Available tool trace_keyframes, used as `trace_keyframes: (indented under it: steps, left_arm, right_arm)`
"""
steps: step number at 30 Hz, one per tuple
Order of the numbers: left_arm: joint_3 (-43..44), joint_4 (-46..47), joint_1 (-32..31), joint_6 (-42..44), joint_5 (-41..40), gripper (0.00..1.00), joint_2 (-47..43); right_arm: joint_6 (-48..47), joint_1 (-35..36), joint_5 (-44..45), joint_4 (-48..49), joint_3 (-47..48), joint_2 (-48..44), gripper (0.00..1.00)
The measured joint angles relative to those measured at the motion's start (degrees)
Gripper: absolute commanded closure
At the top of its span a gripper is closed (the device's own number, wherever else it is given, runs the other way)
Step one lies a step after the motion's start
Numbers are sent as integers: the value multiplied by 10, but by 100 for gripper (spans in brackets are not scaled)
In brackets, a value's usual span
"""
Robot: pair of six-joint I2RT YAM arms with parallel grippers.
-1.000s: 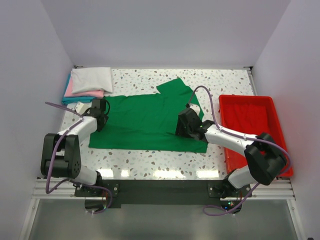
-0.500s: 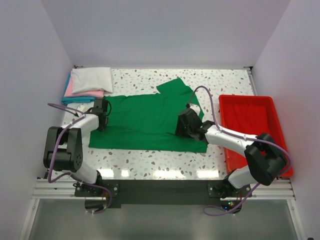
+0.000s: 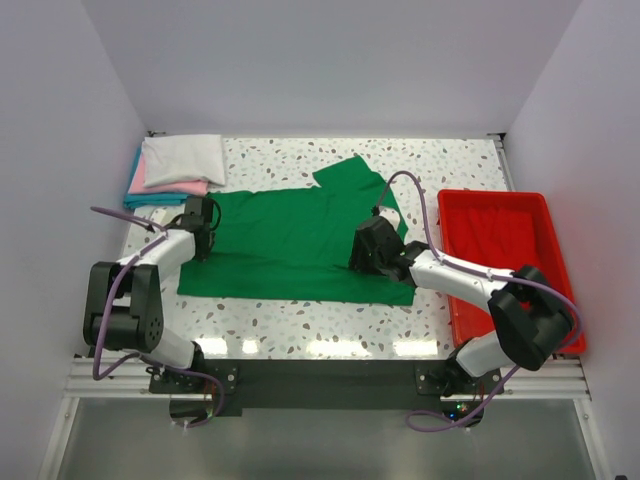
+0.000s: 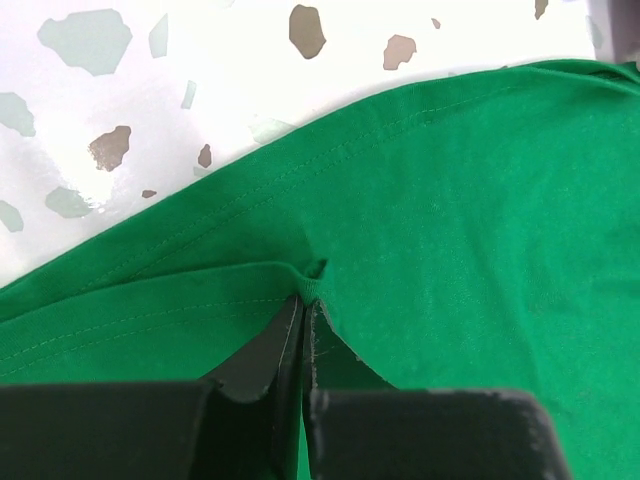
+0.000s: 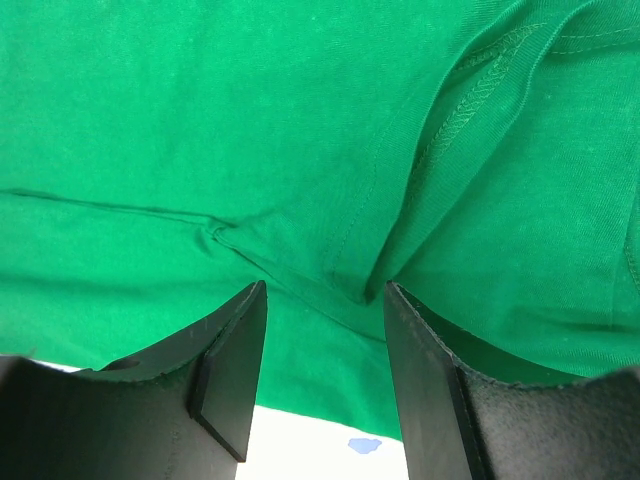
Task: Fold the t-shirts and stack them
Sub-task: Fold the tshirt
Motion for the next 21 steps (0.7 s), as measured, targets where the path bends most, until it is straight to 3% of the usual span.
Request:
trace_keyframes:
  steps: [21]
  left_arm:
    - [0, 0, 0, 1, 0, 100, -12]
  right_arm:
    - [30, 0, 26, 9, -31, 0, 47]
